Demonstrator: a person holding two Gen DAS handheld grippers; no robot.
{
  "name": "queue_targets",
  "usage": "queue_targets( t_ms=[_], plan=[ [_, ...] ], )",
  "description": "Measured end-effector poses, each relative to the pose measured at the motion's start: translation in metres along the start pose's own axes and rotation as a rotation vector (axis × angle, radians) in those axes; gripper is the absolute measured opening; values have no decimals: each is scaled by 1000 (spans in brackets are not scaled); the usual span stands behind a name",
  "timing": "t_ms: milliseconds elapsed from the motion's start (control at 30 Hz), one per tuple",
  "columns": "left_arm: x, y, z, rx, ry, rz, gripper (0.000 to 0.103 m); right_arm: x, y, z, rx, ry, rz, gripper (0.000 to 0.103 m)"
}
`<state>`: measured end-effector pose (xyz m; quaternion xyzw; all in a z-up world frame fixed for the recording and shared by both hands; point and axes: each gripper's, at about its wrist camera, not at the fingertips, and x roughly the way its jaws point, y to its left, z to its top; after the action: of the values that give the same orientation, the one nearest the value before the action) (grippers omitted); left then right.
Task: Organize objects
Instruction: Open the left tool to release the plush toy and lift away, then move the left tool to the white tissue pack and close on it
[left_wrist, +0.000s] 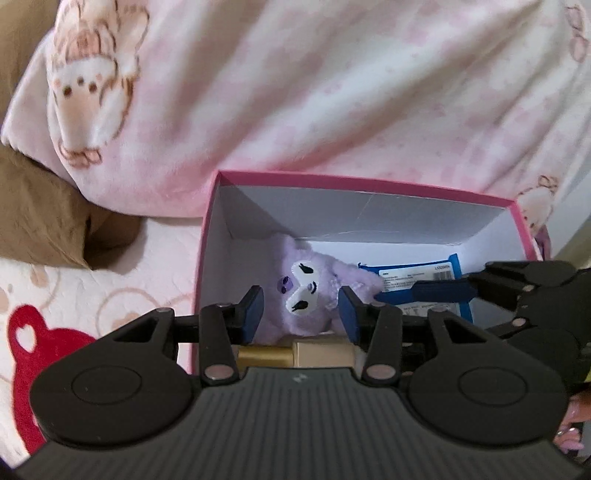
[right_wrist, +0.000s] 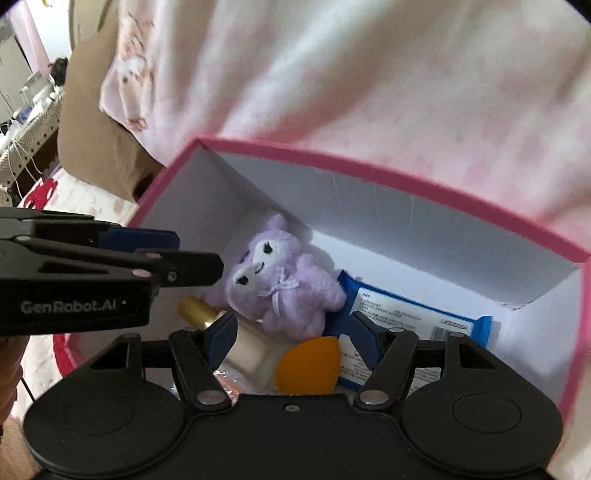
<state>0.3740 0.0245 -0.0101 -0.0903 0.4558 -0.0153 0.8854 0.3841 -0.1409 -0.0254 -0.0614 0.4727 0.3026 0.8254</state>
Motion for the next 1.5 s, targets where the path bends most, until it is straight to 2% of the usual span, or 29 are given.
queue_targets(
  t_ms=[100, 133, 200, 300, 433, 667, 800, 933, 1133, 1500],
  plan=[
    [-18, 1, -3, 7, 2, -36, 46, -21, 9, -7, -4, -49, 19, 71],
    [-25, 2, -5, 10, 6, -50, 50, -29, 14, -11, -10, -63, 36, 71],
    [-37, 0, -11, 38, 24, -55, 53, -43, 27, -17, -64, -91, 48, 71],
    [-58, -1, -18, 71, 33, -46, 54, -62, 50, -27, -166, -84, 11, 71],
    [-86, 3, -25, 85, 52, -78, 57, -97, 77, -39, -240, -106, -12, 72],
    [-140, 13, -47, 155, 55, -104, 57, -154, 119, -64, -264, -188, -102, 76],
    [-164, 16, -60, 180, 47, -117, 58, -173, 135, -77, -232, -204, -98, 78],
    [-183, 17, -74, 193, 46, -145, 60, -184, 146, -92, -196, -215, -64, 79],
    [-191, 24, -96, 196, 66, -147, 61, -179, 152, -113, -122, -180, -56, 81],
    [-167, 43, -124, 129, 123, -160, 63, -151, 149, -125, 24, -99, -40, 83]
  ],
)
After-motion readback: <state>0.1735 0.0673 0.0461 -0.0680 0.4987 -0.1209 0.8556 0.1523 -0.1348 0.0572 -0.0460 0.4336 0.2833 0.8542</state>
